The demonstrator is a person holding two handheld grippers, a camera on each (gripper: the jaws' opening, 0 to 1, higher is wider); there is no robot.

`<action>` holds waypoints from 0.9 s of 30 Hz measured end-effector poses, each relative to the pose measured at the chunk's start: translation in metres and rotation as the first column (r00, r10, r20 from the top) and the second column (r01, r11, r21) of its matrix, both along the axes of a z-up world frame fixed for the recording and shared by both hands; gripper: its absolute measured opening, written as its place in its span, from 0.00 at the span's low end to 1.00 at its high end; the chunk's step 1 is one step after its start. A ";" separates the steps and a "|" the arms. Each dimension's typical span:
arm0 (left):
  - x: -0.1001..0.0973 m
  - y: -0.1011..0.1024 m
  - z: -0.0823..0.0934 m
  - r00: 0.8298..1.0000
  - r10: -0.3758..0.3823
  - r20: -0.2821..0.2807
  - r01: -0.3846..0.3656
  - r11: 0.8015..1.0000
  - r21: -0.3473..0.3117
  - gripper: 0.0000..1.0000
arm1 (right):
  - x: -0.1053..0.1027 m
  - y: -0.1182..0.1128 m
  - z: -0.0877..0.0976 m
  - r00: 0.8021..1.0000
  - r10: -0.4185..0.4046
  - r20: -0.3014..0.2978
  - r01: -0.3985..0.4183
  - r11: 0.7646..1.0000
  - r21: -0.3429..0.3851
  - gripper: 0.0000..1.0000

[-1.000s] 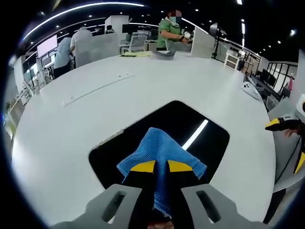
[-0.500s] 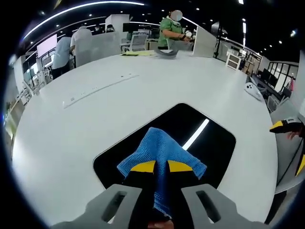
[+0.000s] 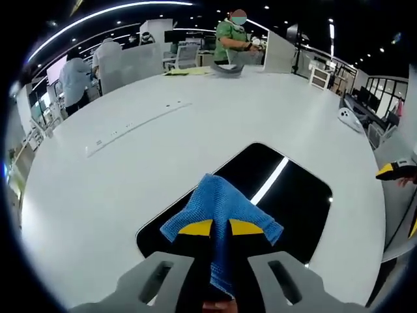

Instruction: Wipe the mirror surface with the cleaning cloth until all visible marks leave the cleaned area.

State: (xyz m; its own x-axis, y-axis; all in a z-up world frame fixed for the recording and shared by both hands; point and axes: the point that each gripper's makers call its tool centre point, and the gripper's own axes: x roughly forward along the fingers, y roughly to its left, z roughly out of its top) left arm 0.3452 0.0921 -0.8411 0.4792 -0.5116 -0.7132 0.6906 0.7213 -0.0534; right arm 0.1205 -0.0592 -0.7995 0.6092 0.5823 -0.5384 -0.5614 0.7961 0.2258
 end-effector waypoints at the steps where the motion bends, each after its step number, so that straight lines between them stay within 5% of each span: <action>1: 0.000 0.000 0.001 1.000 0.003 -0.003 -0.003 1.000 0.000 0.06 | 0.000 0.000 0.000 1.000 -0.002 -0.001 0.002 1.000 0.002 0.92; 27: 0.022 0.000 -0.001 1.000 -0.019 -0.014 0.019 1.000 0.021 0.06 | 0.008 0.004 0.003 1.000 -0.025 0.001 0.025 1.000 -0.001 0.92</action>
